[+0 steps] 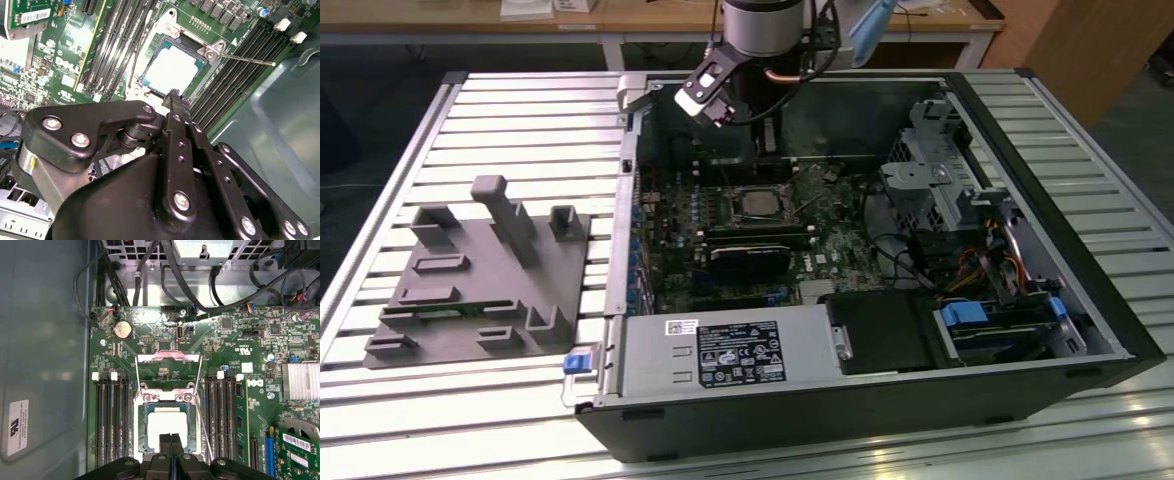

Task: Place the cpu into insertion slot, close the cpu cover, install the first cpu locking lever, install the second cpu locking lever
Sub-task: 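Close the cpu cover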

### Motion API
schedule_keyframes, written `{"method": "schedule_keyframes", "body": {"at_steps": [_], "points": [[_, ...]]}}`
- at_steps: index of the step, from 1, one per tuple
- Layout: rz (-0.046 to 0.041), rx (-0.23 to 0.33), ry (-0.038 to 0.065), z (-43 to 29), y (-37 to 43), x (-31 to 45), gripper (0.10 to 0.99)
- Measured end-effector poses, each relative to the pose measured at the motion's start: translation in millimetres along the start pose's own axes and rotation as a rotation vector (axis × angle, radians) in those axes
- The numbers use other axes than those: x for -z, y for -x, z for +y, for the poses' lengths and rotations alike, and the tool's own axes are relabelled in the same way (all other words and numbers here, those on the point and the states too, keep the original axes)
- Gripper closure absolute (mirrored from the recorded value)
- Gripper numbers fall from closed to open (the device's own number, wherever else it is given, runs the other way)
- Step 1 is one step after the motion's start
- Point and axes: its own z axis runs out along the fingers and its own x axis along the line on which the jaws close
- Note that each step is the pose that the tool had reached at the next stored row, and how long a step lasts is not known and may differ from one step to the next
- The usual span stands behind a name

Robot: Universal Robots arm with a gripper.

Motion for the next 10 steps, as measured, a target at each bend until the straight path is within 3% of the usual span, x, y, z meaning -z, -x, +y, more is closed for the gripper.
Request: {"method": "schedule_keyframes", "body": {"at_steps": [4,10], "points": [[-0.0001,0.0,0.0,3.6,-0.1,-0.3,0.98],[0.0,0.0,0.0,14.5,-0.5,-1.3,0.98]]}}
